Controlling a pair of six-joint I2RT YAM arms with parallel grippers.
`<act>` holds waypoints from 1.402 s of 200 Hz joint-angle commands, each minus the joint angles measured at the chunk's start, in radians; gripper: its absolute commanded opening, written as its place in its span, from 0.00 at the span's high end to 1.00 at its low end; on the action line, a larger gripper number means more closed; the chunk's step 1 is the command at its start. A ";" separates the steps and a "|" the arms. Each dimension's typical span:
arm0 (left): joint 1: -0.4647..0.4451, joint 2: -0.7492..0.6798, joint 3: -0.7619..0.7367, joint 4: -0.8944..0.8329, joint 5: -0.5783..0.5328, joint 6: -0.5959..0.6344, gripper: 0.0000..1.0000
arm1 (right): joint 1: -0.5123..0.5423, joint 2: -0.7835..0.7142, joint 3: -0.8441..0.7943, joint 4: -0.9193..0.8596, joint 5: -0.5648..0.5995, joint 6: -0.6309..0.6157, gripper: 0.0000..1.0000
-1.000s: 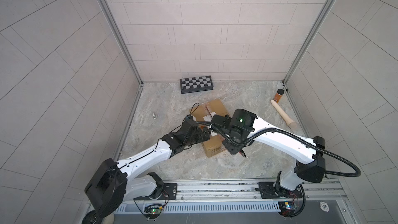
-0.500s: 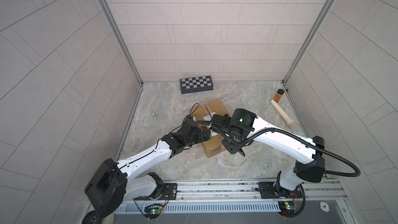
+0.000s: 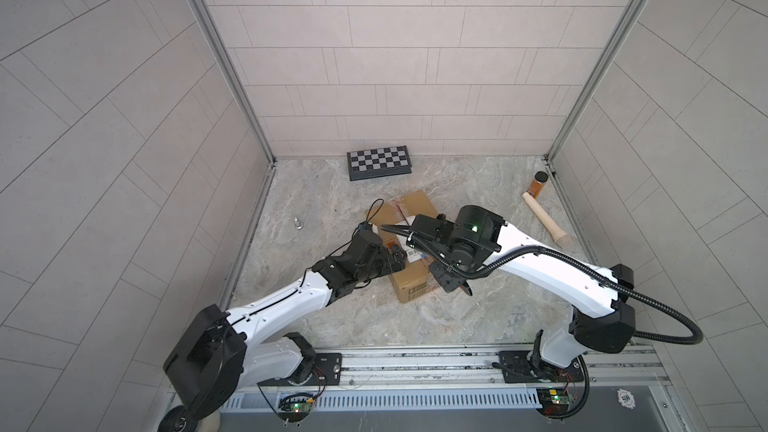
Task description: Unpack the express box
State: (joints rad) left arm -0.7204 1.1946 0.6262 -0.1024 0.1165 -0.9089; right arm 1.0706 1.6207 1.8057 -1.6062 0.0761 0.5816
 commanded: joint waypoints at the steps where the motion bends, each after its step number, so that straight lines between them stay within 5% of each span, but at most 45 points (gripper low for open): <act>1: -0.005 0.046 -0.054 -0.155 -0.015 0.018 0.00 | 0.003 -0.032 -0.025 -0.060 0.027 0.020 1.00; 280: -0.005 0.046 -0.065 -0.155 -0.015 0.007 0.00 | 0.005 -0.059 -0.098 0.010 0.004 0.014 1.00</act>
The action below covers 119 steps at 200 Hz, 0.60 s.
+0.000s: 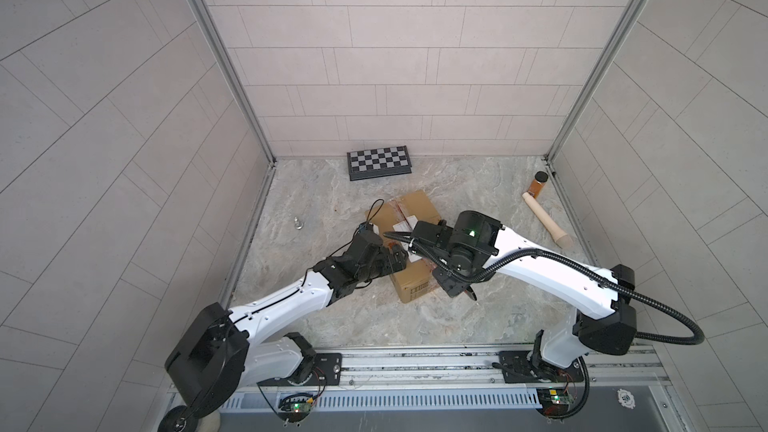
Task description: Unpack the express box
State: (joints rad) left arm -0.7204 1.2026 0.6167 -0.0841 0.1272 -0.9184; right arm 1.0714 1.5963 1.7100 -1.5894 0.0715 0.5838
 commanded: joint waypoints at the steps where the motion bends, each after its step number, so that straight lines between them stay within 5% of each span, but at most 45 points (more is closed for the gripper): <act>1: -0.005 0.038 -0.056 -0.173 -0.026 0.017 0.00 | 0.004 -0.035 -0.002 -0.007 0.008 0.012 1.00; 119: -0.005 0.042 -0.066 -0.161 -0.020 0.011 0.00 | 0.006 -0.045 0.010 0.000 -0.001 0.014 1.00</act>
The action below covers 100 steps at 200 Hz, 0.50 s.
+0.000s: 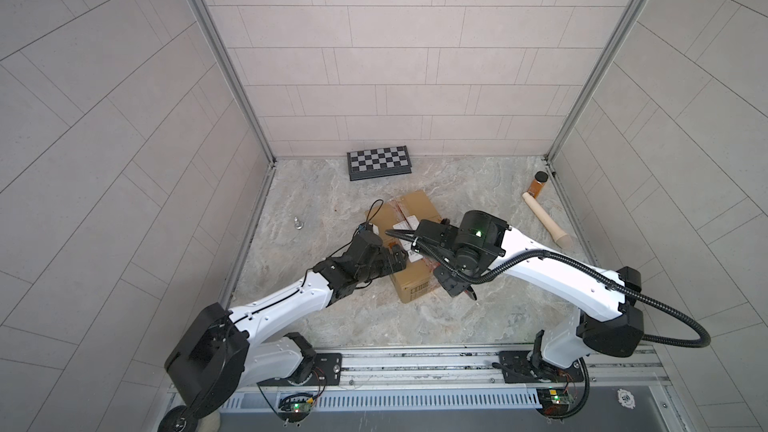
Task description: Unpack the express box
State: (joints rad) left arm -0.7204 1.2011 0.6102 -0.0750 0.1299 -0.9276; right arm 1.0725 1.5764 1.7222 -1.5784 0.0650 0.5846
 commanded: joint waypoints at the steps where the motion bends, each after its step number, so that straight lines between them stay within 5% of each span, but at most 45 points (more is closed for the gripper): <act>1: -0.005 0.043 -0.060 -0.170 -0.022 0.020 0.00 | 0.005 -0.026 -0.002 -0.010 0.006 0.014 1.00; 100: -0.005 0.040 -0.063 -0.172 -0.026 0.018 0.00 | 0.005 -0.023 -0.059 0.003 0.007 0.011 1.00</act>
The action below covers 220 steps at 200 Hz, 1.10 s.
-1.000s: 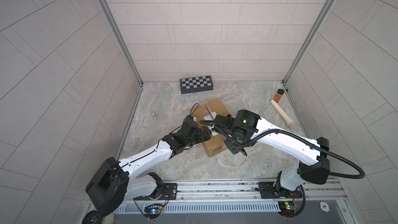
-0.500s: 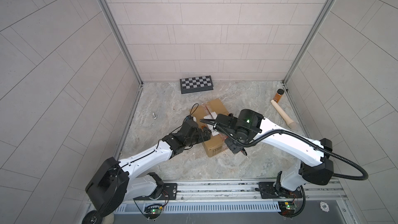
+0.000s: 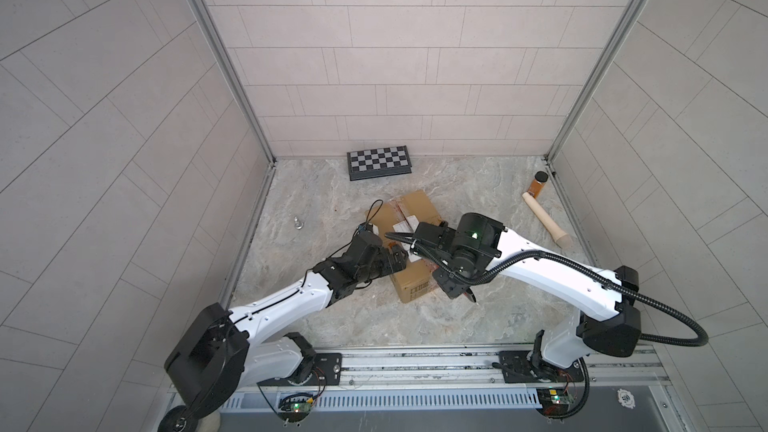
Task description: Unpack the express box
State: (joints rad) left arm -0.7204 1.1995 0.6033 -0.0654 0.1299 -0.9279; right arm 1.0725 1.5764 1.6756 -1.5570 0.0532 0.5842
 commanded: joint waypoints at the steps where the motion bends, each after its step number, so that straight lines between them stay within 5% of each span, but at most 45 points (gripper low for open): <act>1: -0.005 0.041 -0.056 -0.182 -0.026 0.019 0.00 | 0.006 -0.023 -0.013 -0.019 0.020 0.011 1.00; 157: -0.005 0.029 -0.052 -0.191 -0.023 0.039 0.00 | 0.004 0.121 0.032 0.126 0.071 -0.007 1.00; 220: 0.047 -0.070 0.095 -0.319 -0.017 0.137 0.00 | 0.001 0.110 -0.040 0.190 -0.027 -0.035 1.00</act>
State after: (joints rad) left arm -0.7036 1.1629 0.6437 -0.1722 0.1257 -0.8772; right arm 1.0805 1.6672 1.6794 -1.5284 0.0742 0.5816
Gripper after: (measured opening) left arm 0.997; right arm 0.170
